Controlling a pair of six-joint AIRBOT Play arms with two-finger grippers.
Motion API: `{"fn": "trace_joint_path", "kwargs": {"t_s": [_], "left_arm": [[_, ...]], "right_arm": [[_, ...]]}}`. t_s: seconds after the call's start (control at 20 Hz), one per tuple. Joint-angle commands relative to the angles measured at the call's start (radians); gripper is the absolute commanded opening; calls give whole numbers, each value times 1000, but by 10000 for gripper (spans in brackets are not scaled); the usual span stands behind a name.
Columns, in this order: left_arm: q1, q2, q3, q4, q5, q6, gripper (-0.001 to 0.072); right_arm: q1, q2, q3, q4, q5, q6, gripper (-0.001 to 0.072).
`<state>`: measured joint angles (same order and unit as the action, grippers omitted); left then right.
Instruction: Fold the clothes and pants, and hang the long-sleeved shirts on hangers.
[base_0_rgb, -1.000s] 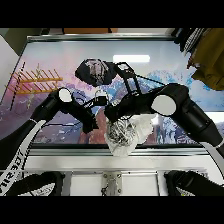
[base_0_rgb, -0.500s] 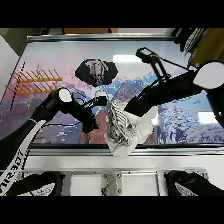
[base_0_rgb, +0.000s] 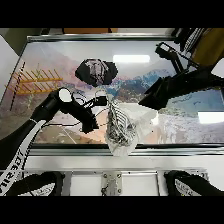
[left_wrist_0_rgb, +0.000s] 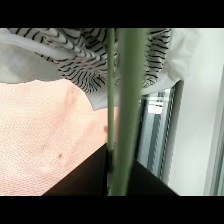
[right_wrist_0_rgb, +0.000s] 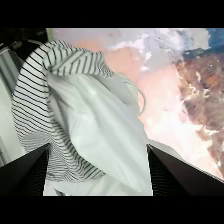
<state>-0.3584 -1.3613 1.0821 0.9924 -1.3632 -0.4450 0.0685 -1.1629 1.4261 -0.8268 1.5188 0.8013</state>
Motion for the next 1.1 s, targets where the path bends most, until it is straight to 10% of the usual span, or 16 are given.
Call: {"fn": "trace_joint_path", "kwargs": {"t_s": [0.0,0.4,1.05], "left_arm": [[1,-1,1,1,1,0,11],[1,-1,1,0,1,0,11],[1,-2,-6,0,2,0,12]], "right_arm": [[-219,-5,-122,196,60,-253,657],[-443,-217,-303,454,209,-804,657],[-259,-369,-303,476,182,-930,657]]}}
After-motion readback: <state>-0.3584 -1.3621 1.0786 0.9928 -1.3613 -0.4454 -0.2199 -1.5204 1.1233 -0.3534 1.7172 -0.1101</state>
